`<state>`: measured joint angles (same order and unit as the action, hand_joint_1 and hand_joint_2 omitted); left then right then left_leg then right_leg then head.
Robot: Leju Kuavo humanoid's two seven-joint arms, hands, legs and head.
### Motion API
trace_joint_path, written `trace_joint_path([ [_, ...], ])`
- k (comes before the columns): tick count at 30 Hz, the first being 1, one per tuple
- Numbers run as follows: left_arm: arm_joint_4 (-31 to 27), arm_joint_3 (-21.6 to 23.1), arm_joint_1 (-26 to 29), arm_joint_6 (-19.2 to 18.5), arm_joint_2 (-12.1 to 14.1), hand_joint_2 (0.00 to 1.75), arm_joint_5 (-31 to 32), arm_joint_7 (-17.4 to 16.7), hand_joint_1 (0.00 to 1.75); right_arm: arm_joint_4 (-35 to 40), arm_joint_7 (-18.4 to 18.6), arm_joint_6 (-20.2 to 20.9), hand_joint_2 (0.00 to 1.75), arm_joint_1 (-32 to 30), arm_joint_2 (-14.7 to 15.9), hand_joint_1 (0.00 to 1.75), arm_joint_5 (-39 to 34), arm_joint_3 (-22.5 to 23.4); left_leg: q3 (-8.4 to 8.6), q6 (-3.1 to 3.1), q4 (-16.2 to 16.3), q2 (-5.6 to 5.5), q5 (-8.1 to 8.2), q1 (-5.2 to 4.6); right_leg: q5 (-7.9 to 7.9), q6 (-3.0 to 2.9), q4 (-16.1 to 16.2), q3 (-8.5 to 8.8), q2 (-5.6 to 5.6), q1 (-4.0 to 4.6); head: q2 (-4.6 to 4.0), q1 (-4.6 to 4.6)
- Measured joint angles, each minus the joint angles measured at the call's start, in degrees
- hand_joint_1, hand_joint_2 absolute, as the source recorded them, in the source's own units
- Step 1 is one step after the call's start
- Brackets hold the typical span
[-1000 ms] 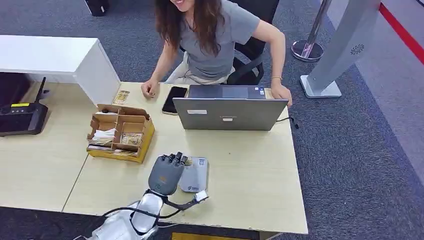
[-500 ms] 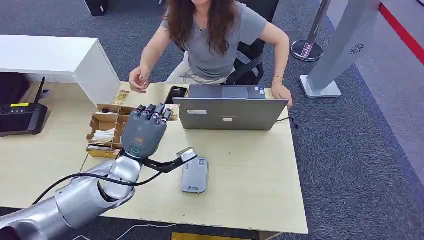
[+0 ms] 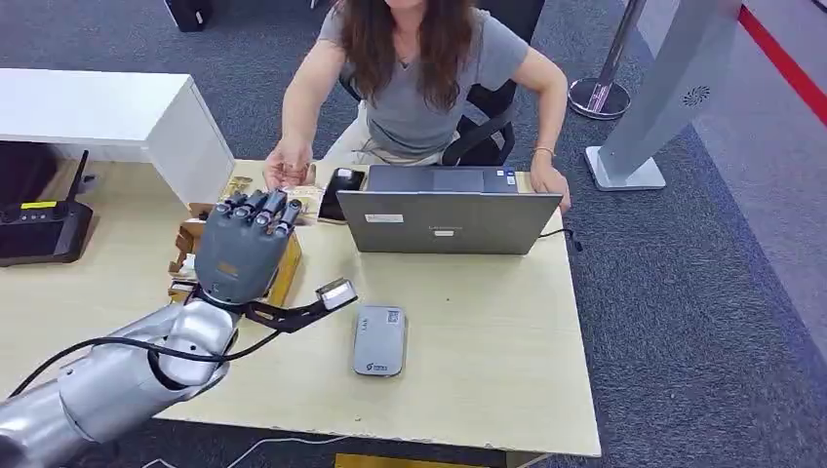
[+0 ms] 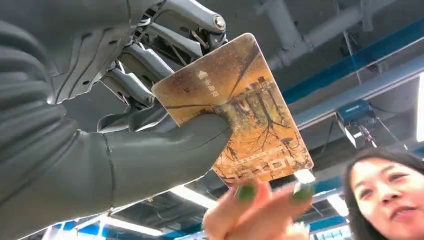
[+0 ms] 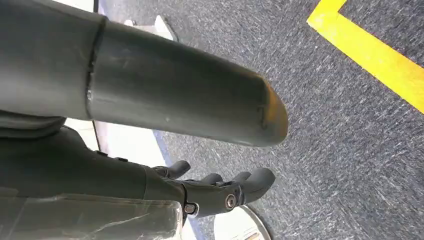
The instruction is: Pass the card to the sensor for recognition and then transmit it.
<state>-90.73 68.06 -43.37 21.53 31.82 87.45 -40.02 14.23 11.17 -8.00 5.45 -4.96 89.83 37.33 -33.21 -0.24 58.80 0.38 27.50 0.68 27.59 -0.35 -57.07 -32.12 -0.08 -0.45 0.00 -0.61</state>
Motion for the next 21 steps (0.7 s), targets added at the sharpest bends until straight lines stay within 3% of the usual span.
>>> trace_joint_path([
  [6,0.0,-3.4,2.2,2.8,4.0,1.75,0.0,0.0,1.73,-0.4,0.1,-0.9,0.00,-0.6,0.0,0.00,-0.1,0.5,0.00,0.00,0.0,0.00,0.00,0.00,0.00,0.00,0.0,0.00,0.00,0.00,-0.02,0.00],
  [8,0.0,-4.5,3.1,3.1,5.1,1.75,0.0,0.0,1.59,-0.4,0.1,-1.1,0.00,-0.6,0.0,0.00,-0.2,0.7,0.00,0.00,0.0,0.01,0.00,0.00,0.00,0.00,0.0,0.00,0.01,0.00,-0.02,0.00],
  [9,0.0,-5.0,3.4,3.5,5.7,1.75,0.0,0.0,0.99,-0.5,0.1,-1.2,0.00,-0.7,0.0,0.00,-0.2,0.8,0.00,0.00,0.0,0.02,0.00,0.00,0.00,0.00,0.0,0.00,0.02,0.00,-0.02,-0.02],
  [10,0.0,-5.5,3.8,3.8,6.3,1.75,0.0,0.0,0.99,-0.6,0.1,-1.4,0.00,-0.8,0.0,0.00,-0.2,0.9,0.00,0.00,0.0,0.03,0.00,0.00,0.00,0.00,0.0,0.00,0.02,0.00,-0.02,0.00],
  [11,0.0,-6.0,4.1,4.2,6.8,1.75,0.0,0.0,0.61,-0.7,0.2,-1.6,0.00,-0.8,0.0,0.00,-0.2,1.0,0.00,0.00,0.0,0.03,0.00,0.00,0.00,0.00,0.0,0.00,0.02,0.00,-0.02,-0.02],
  [12,0.0,-6.4,4.5,4.7,7.5,1.75,0.0,0.0,0.00,-0.7,0.2,-1.6,0.00,-0.9,0.0,0.00,-0.2,1.1,0.00,0.00,0.0,0.01,0.00,0.00,0.00,0.00,0.0,0.00,0.01,0.00,-0.02,-0.02],
  [21,0.0,-9.9,6.3,7.8,10.2,1.75,0.0,0.0,0.00,-1.0,0.2,-1.9,0.00,-0.9,0.0,0.00,-0.8,1.7,0.00,0.00,0.0,0.01,0.00,-0.01,0.00,0.00,0.0,0.00,0.00,0.00,-0.02,-0.02],
])
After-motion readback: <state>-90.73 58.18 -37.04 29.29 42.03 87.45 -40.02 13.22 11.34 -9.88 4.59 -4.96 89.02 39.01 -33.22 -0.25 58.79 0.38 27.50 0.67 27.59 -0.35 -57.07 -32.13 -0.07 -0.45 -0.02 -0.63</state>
